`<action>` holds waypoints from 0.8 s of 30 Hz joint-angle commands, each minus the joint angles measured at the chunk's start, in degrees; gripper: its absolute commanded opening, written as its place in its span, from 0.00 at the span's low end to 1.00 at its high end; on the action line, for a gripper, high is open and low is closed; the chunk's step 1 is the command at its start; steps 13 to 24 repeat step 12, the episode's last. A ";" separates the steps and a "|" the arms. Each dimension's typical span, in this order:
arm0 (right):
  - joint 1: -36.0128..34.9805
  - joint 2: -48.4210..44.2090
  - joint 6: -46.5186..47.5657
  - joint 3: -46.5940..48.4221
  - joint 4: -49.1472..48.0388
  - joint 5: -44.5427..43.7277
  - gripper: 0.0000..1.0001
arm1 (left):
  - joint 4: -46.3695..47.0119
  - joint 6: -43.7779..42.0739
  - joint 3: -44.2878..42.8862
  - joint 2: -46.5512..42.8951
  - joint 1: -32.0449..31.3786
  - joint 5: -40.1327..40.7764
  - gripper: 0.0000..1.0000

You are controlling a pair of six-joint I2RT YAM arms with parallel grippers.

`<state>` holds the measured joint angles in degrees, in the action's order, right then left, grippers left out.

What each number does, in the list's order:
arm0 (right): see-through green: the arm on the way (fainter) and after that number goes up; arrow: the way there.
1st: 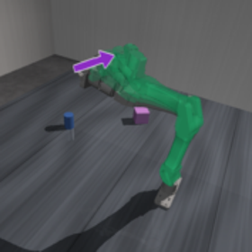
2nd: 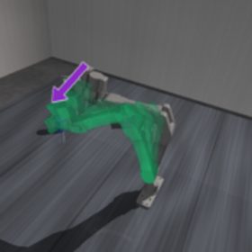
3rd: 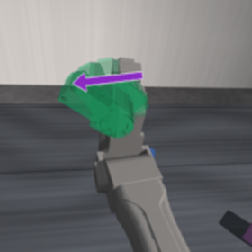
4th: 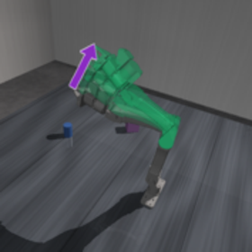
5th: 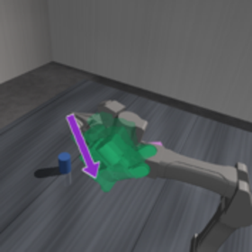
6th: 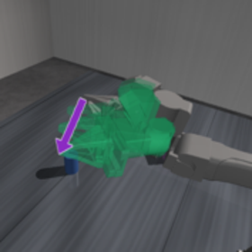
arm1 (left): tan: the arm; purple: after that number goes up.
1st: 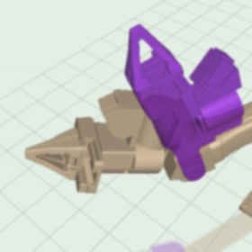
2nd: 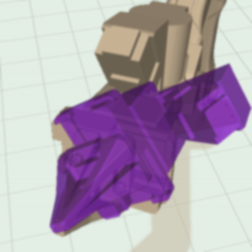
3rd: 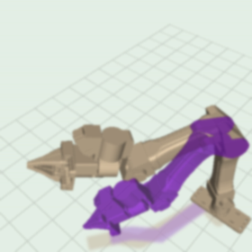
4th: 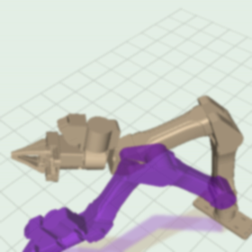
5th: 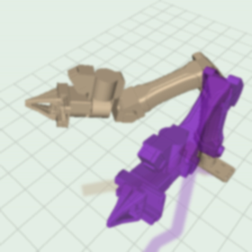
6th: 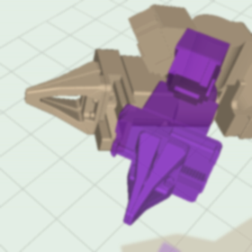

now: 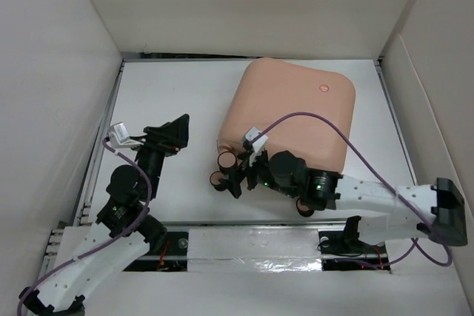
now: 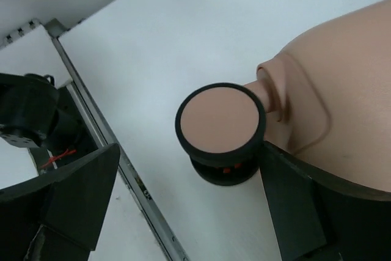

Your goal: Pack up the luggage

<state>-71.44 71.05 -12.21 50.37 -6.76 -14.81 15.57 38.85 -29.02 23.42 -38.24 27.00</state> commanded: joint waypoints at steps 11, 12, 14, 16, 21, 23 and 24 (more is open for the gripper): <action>-0.10 -43.87 -0.71 -4.75 13.79 -30.70 1.00 | -18.64 -6.95 -12.82 -4.00 -0.17 -7.41 0.99; 0.51 -45.63 -0.71 -5.36 13.71 -31.07 1.00 | -18.91 -7.03 -12.82 -3.82 -0.17 -7.49 0.99; 0.51 -45.63 -0.71 -5.36 13.71 -31.07 1.00 | -18.91 -7.03 -12.82 -3.82 -0.17 -7.49 0.99; 0.51 -45.63 -0.71 -5.36 13.71 -31.07 1.00 | -18.91 -7.03 -12.82 -3.82 -0.17 -7.49 0.99; 0.51 -45.63 -0.71 -5.36 13.71 -31.07 1.00 | -18.91 -7.03 -12.82 -3.82 -0.17 -7.49 0.99; 0.51 -45.63 -0.71 -5.36 13.71 -31.07 1.00 | -18.91 -7.03 -12.82 -3.82 -0.17 -7.49 0.99; 0.51 -45.63 -0.71 -5.36 13.71 -31.07 1.00 | -18.91 -7.03 -12.82 -3.82 -0.17 -7.49 0.99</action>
